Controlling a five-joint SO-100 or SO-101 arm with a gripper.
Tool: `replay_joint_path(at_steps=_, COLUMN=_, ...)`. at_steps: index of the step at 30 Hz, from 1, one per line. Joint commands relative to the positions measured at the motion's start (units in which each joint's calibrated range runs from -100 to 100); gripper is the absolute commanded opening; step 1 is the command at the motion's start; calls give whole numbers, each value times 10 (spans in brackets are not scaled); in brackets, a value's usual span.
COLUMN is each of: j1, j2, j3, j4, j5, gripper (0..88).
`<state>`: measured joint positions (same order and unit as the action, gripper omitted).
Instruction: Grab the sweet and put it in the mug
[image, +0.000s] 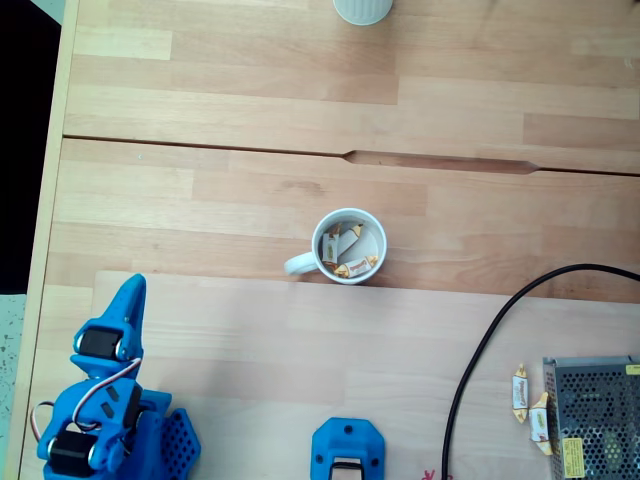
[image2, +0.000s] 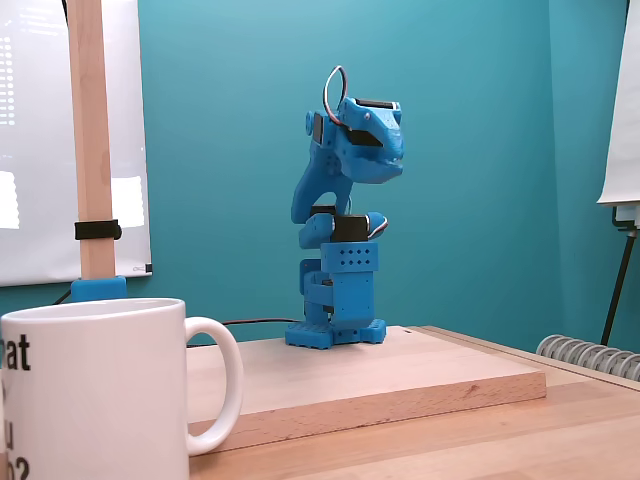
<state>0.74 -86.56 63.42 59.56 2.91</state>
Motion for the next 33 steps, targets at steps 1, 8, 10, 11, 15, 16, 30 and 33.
replay_joint_path(at_steps=1, j1=16, j2=40, j3=-74, j4=22, j5=2, gripper=32)
replay_joint_path(at_steps=8, j1=43, j2=90, j3=-120, j4=25, j5=2, gripper=32)
replay_joint_path(at_steps=10, j1=54, j2=102, j3=-119, j4=25, j5=2, gripper=32)
replay_joint_path(at_steps=11, j1=60, j2=110, j3=-119, j4=25, j5=3, gripper=32)
replay_joint_path(at_steps=15, j1=89, j2=146, j3=-120, j4=25, j5=19, gripper=32)
replay_joint_path(at_steps=16, j1=96, j2=152, j3=-120, j4=25, j5=25, gripper=32)
replay_joint_path(at_steps=30, j1=165, j2=173, j3=-120, j4=24, j5=57, gripper=32)
replay_joint_path(at_steps=33, j1=176, j2=174, j3=-126, j4=24, j5=57, gripper=33)
